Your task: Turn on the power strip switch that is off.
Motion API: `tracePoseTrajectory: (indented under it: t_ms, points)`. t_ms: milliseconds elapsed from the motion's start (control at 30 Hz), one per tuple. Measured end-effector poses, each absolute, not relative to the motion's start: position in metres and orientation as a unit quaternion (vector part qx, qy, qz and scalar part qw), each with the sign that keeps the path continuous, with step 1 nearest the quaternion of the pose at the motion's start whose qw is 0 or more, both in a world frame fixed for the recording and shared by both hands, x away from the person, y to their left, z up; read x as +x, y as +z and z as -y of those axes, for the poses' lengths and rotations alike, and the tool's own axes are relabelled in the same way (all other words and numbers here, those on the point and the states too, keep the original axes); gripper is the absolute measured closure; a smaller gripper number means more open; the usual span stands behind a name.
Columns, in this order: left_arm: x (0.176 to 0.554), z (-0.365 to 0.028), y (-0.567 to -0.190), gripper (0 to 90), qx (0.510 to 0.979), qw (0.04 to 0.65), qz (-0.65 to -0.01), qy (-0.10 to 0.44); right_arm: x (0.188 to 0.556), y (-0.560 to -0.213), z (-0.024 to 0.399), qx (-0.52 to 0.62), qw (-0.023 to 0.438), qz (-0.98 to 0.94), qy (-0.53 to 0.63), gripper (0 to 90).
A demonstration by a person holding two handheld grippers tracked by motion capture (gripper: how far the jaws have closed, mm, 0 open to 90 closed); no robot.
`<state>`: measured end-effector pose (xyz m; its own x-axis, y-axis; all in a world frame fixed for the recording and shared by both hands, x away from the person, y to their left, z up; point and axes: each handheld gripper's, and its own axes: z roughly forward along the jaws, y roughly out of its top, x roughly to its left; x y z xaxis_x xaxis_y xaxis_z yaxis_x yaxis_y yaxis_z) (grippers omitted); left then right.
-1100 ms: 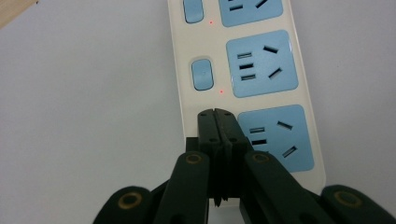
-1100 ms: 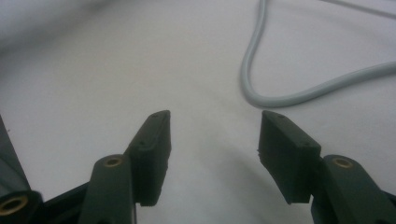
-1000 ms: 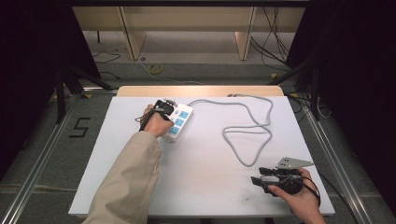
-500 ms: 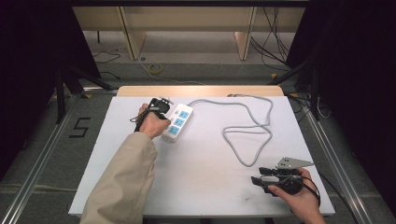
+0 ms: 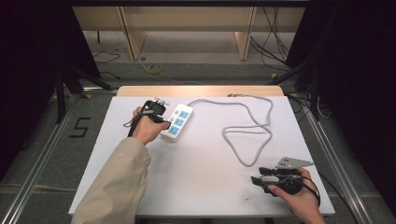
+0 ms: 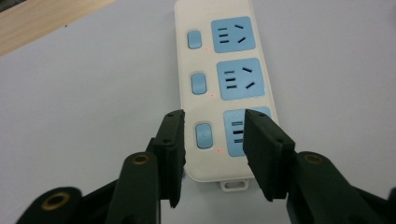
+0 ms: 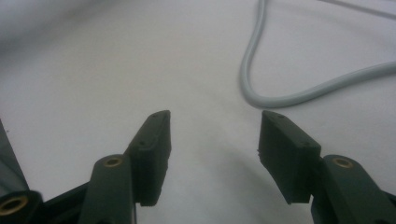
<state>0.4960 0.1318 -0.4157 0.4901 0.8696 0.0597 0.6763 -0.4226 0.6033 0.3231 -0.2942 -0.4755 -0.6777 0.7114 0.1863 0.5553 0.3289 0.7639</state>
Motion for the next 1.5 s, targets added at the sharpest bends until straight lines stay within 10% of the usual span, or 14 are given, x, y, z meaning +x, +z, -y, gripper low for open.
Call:
tracePoseTrajectory:
  t_ms: [533, 1500]
  points:
    - [0.455, -0.134, -0.408, 35.0, 0.826, 0.3, -0.434, 0.2, 0.323, -0.475, 0.294, 0.391, 0.093, -0.81, 0.427, 44.9]
    - [0.39, -0.145, -0.424, 24.8, 0.834, 0.322, -0.399, 0.201, 0.324, -0.476, 0.294, 0.391, 0.092, -0.812, 0.423, 43.8]
